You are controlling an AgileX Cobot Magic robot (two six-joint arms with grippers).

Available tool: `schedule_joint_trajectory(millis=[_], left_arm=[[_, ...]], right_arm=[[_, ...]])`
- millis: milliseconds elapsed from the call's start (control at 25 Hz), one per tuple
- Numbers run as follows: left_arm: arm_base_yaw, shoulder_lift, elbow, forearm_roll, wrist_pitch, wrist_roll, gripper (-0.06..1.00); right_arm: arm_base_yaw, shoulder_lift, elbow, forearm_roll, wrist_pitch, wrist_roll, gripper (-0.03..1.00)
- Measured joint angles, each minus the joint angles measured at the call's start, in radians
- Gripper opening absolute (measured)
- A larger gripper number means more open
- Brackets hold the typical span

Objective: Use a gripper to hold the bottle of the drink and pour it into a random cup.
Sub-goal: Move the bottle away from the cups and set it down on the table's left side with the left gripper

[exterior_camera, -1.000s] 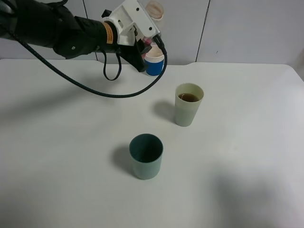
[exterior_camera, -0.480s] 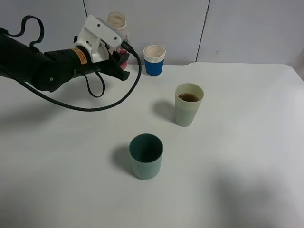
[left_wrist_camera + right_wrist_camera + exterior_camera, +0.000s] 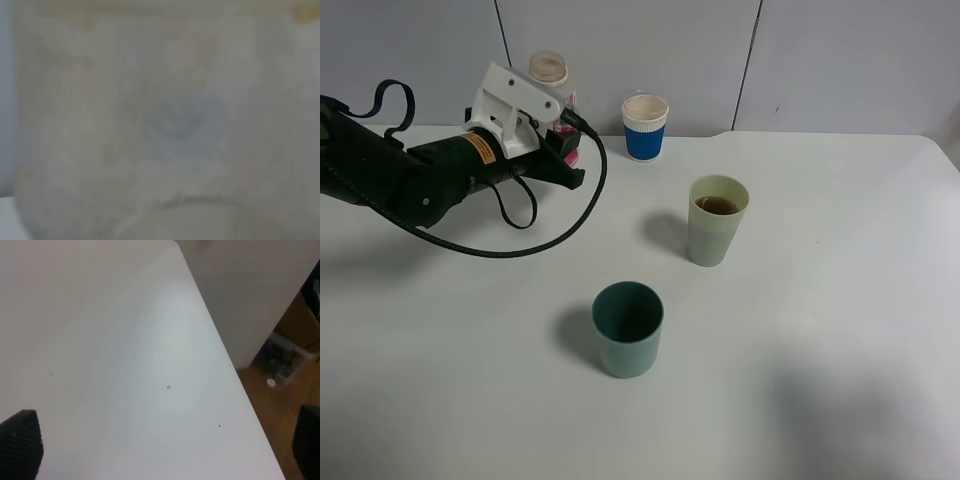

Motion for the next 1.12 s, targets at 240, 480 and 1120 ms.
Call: schedule_joint_trajectory(millis=[240, 480, 1120], left_arm=[[0.0, 0.057, 0.0, -0.004, -0.082, -0.03, 0.33], [0.0, 0.108, 0.002, -0.004, -0.099, -0.032, 0.33], [0.0, 0.163, 0.005, -0.007, -0.177, -0.06, 0.33]], right_arm=[[0.0, 0.0, 0.0, 0.0, 0.0, 0.0, 1.0], [0.0, 0.0, 0.0, 0.0, 0.0, 0.0, 1.0], [0.0, 0.0, 0.0, 0.0, 0.0, 0.0, 1.0]])
